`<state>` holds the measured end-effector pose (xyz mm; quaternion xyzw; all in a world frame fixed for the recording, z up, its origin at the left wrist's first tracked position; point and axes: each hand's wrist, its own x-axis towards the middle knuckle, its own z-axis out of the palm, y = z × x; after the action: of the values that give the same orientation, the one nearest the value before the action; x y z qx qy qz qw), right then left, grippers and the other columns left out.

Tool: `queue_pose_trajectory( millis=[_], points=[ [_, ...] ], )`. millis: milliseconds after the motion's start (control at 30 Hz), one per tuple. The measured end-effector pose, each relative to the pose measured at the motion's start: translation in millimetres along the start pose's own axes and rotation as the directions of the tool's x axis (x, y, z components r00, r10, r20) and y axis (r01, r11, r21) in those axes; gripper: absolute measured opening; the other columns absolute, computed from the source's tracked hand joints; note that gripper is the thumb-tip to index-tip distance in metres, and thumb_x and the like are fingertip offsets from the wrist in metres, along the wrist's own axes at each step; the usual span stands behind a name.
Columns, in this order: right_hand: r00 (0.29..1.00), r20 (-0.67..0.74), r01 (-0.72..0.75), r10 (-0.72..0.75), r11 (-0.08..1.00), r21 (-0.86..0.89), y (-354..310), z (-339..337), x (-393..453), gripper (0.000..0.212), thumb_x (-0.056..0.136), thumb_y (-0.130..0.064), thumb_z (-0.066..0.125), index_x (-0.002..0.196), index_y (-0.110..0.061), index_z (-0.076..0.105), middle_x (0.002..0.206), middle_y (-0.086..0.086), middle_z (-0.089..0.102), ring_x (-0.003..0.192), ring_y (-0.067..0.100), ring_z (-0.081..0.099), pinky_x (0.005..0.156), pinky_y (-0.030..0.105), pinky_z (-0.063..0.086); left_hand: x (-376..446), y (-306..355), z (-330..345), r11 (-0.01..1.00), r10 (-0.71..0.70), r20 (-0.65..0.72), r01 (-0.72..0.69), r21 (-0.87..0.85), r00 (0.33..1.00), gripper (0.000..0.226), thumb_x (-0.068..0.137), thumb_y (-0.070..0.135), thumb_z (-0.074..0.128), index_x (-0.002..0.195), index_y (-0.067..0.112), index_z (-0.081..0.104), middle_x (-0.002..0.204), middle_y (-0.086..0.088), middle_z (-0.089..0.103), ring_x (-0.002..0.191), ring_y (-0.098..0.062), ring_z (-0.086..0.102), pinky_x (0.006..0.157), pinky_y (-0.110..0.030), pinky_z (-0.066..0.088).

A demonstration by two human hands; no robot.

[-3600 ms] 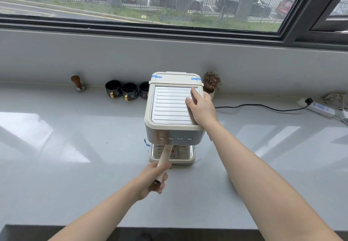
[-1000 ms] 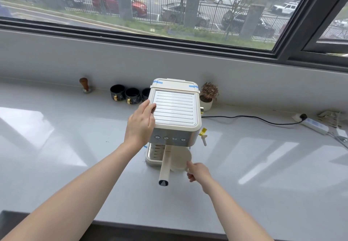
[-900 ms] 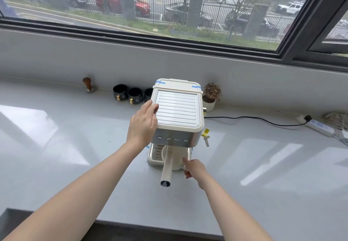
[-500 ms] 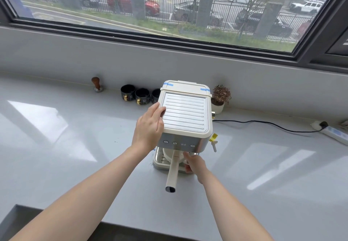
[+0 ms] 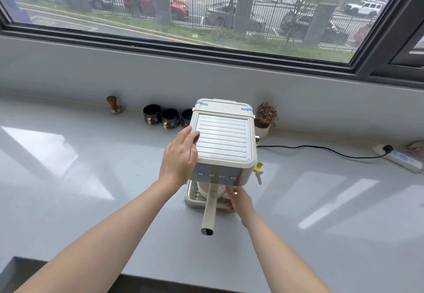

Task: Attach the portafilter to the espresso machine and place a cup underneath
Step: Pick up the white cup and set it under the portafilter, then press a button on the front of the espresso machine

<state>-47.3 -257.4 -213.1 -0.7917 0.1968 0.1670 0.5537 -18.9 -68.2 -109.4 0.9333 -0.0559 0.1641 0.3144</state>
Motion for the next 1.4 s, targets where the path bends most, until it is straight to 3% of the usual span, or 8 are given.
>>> queue_pose_trajectory(
  millis=[167,333,433,500,600,767,967,1400],
  points=[
    [0.976,-0.160,0.125,-0.148,0.981,-0.147,9.8,-21.3,-13.7,0.022,0.093,-0.027,0.048,0.107,-0.011,0.055,0.098,0.005,0.064,0.088,0.026,0.062,0.073,0.038,0.048,0.1,-0.7,-1.5,1.000,0.004,0.020,-0.004,-0.003,1.000,0.053,0.090,0.029,0.019,0.134,0.017,0.046,0.151,-0.001,0.036,0.128,-0.020,0.043,0.098,-0.041,0.039],
    [0.746,-0.505,0.399,-0.434,0.899,-0.183,-15.9,-50.0,-41.6,0.016,0.096,-0.016,0.046,0.110,-0.013,0.052,0.106,0.004,0.060,0.086,0.021,0.057,0.074,0.034,0.046,0.0,-5.5,-5.0,0.991,-0.017,0.060,0.024,-0.132,0.998,0.044,0.096,0.026,0.025,0.134,0.023,0.047,0.154,0.003,0.032,0.134,-0.016,0.038,0.100,-0.040,0.041],
    [0.649,-0.452,0.567,-0.613,0.785,-0.251,-37.7,-53.7,-53.2,0.031,0.094,-0.033,0.045,0.123,-0.020,0.048,0.109,-0.005,0.052,0.087,0.015,0.057,0.076,0.029,0.049,-2.5,-17.2,-8.6,0.976,0.008,0.122,0.019,-0.216,0.993,0.050,0.093,0.044,0.022,0.135,0.032,0.044,0.156,0.013,0.025,0.133,-0.010,0.037,0.097,-0.039,0.043],
    [0.657,-0.309,0.616,-0.688,0.726,-0.306,-45.4,-49.1,-56.4,0.044,0.090,-0.049,0.041,0.131,-0.032,0.042,0.119,-0.008,0.049,0.104,0.013,0.055,0.085,0.025,0.046,-3.7,-21.5,-9.4,0.962,0.021,0.156,0.023,-0.272,0.987,0.056,0.089,0.055,0.018,0.136,0.035,0.042,0.156,0.019,0.021,0.132,-0.003,0.035,0.096,-0.036,0.042],
    [0.679,-0.220,0.609,-0.701,0.705,-0.364,-46.2,-36.4,-54.3,0.056,0.082,-0.059,0.049,0.133,-0.041,0.035,0.137,0.000,0.041,0.127,0.019,0.044,0.098,0.037,0.045,-5.4,-20.2,-8.2,0.936,0.009,0.179,0.055,-0.349,0.984,0.050,0.093,0.052,0.021,0.137,0.037,0.041,0.154,0.025,0.015,0.130,0.011,0.026,0.095,-0.030,0.036],
    [0.677,-0.288,0.526,-0.677,0.719,-0.455,-44.7,-19.1,-49.3,0.075,0.071,-0.056,0.065,0.132,-0.036,0.027,0.140,0.007,0.036,0.121,0.028,0.046,0.086,0.050,0.052,-10.9,-16.2,-3.5,0.866,-0.055,0.186,0.140,-0.479,0.981,0.042,0.100,0.038,0.026,0.138,0.031,0.042,0.145,0.030,0.016,0.132,0.004,0.027,0.098,-0.024,0.028],
    [0.649,-0.300,0.536,-0.699,0.700,-0.471,-44.2,-17.9,-48.5,0.078,0.070,-0.050,0.071,0.131,-0.034,0.025,0.141,0.008,0.035,0.121,0.029,0.046,0.083,0.048,0.054,-13.8,-11.8,1.4,0.812,-0.148,0.202,0.236,-0.534,0.968,0.050,0.090,0.050,0.022,0.134,0.036,0.042,0.149,0.009,0.041,0.130,-0.010,0.041,0.097,-0.027,0.030],
    [0.617,-0.334,0.538,-0.712,0.692,-0.481,-44.0,-13.0,-50.2,0.078,0.071,-0.046,0.074,0.131,-0.033,0.026,0.139,0.009,0.038,0.120,0.028,0.049,0.081,0.043,0.055,-20.4,-0.6,-4.8,0.822,-0.192,0.187,0.262,-0.505,0.963,0.039,0.099,0.042,0.020,0.131,0.041,0.041,0.137,0.016,0.047,0.113,-0.011,0.050,0.086,-0.032,0.037]
  ],
)
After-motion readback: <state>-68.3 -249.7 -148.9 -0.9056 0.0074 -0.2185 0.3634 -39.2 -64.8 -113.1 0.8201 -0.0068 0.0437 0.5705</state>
